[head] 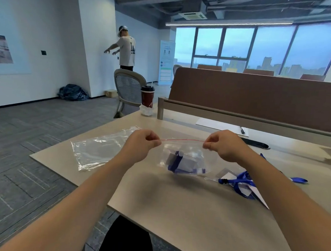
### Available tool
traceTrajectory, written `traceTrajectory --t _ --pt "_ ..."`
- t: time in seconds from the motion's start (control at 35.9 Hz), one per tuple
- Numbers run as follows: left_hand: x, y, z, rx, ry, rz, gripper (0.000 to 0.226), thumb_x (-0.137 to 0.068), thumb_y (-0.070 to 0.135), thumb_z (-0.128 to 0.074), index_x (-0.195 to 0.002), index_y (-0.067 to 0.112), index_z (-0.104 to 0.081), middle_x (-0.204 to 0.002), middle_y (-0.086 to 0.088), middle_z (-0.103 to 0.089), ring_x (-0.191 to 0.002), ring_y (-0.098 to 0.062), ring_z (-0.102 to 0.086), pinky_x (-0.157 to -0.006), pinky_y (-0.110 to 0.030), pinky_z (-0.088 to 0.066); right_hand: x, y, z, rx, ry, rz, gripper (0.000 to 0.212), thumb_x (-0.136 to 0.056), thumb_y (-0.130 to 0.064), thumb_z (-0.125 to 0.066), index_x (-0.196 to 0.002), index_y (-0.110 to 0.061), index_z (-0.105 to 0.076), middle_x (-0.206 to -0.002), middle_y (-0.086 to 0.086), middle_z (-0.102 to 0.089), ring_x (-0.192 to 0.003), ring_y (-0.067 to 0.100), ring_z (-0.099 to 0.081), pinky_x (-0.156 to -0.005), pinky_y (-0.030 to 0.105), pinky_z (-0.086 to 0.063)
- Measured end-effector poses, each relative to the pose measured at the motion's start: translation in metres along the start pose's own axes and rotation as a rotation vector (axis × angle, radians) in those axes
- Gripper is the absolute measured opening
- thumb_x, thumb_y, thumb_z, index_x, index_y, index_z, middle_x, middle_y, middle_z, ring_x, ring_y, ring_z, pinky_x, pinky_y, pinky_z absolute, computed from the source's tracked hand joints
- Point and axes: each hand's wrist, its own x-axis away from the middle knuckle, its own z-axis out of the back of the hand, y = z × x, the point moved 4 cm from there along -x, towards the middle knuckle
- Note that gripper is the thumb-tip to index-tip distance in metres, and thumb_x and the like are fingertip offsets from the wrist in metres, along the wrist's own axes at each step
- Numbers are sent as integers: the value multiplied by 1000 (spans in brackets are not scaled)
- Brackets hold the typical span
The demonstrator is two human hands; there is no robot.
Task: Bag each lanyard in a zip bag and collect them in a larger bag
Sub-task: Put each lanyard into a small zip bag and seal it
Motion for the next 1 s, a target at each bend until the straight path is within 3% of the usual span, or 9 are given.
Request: traceTrajectory --t 0.14,0.22,0.36,0.58,0.7,0.78,0.83,1.0 --pt "-2 -2 4 301 54 11 11 -99 20 -58 -98 15 -67 -89 4 -74 -87 -10 -66 -75 -23 -49 -2 -3 4 -92 32 44 16 -97 -18 -59 -99 -11 -73 -94 2 -71 -83 12 -64 -75 25 -49" --pt "-4 -5 4 353 78 16 11 -100 18 -55 -99 13 -65 -87 1 -75 -84 -13 -70 -80 -26 -54 -5 -3 1 -94 -13 32 17 -98 -14 -57 -95 -9 -73 -89 4 -73 -78 11 -67 -68 20 -51" --pt "-7 -18 -5 471 5 83 7 -97 15 -62 -101 11 -66 -83 -3 -76 -83 -20 -74 -81 -33 -60 -8 6 -6 -222 -25 -24 16 -98 -14 -58 -93 -8 -72 -87 6 -74 -76 18 -71 -65 23 -57" --pt "-3 -28 -12 567 48 164 10 -96 14 -63 -93 9 -71 -86 -6 -76 -85 -21 -74 -85 -35 -60 -8 8 -6 -168 -69 -1 16 -98 -18 -58 -92 -13 -72 -89 3 -74 -78 14 -69 -62 18 -52" --pt "-1 -29 -12 648 86 178 13 -96 16 -63 -97 7 -72 -87 -5 -77 -91 -21 -73 -89 -33 -58 -8 -2 -2 41 -68 56 18 -96 -24 -61 -109 -17 -70 -107 -1 -70 -87 11 -61 -74 21 -45" --pt "2 -26 -11 597 104 111 13 -96 18 -63 -97 8 -72 -84 0 -77 -89 -16 -73 -92 -34 -56 -8 -17 -4 140 -71 105 44 -89 -29 -70 -131 -24 -57 -124 -5 -63 -104 13 -56 -90 29 -45" --pt "4 -24 -12 565 116 71 11 -96 19 -64 -95 11 -72 -82 2 -77 -88 -15 -73 -92 -35 -56 -7 -31 -9 185 -45 143 54 -86 -33 -73 -135 -29 -52 -128 -7 -61 -112 15 -56 -96 32 -44" --pt "11 -19 -17 612 116 14 10 -94 14 -65 -96 4 -69 -84 -6 -77 -81 -18 -74 -86 -34 -59 -9 -68 -31 80 -91 259 24 -87 -28 -73 -109 -21 -69 -101 -8 -68 -92 13 -63 -76 20 -44"
